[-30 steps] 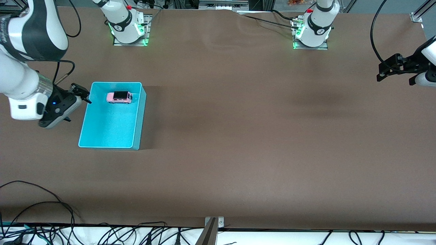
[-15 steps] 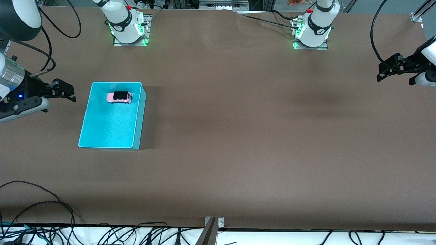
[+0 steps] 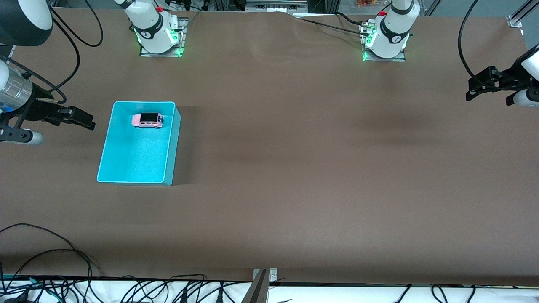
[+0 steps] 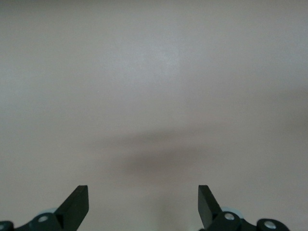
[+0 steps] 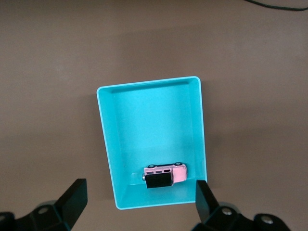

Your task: Wind and store pink jeep toy

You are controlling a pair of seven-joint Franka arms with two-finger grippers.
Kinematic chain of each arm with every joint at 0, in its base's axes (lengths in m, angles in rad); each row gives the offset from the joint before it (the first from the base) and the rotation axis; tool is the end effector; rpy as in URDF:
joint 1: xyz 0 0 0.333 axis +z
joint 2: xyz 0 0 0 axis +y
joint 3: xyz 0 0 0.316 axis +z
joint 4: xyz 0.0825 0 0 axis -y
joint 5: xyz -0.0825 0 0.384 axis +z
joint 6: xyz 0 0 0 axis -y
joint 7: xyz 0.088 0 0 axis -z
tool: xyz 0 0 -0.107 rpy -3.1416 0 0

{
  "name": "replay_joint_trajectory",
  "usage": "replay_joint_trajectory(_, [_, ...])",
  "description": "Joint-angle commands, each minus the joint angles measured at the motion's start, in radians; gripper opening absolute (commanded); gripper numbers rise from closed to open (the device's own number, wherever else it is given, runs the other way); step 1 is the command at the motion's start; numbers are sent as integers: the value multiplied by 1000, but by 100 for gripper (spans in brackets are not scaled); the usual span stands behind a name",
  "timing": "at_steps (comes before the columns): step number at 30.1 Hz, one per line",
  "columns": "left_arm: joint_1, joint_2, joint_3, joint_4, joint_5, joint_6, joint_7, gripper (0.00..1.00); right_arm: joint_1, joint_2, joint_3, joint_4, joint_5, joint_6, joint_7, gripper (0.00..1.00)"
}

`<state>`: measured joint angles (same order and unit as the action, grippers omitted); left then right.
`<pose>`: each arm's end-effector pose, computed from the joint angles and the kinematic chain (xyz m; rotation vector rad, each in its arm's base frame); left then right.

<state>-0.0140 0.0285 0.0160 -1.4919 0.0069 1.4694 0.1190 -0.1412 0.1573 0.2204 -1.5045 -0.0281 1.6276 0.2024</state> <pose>0.5533 0.0018 0.6369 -3.1310 0.1825 0.0805 0.6034 0.0352 0.5716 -3.1333 0.1934 0.0486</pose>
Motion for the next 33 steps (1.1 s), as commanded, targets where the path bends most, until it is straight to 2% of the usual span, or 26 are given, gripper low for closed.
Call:
replay_joint_trajectory(1, [5, 16, 1, 36, -21, -17, -7, 100, -6, -12, 4, 13, -16, 0, -70, 100])
replay_joint_trajectory(33, [5, 16, 1, 36, -21, -17, -6, 100, -8, -10, -10, 12, -9, 0, -87, 100])
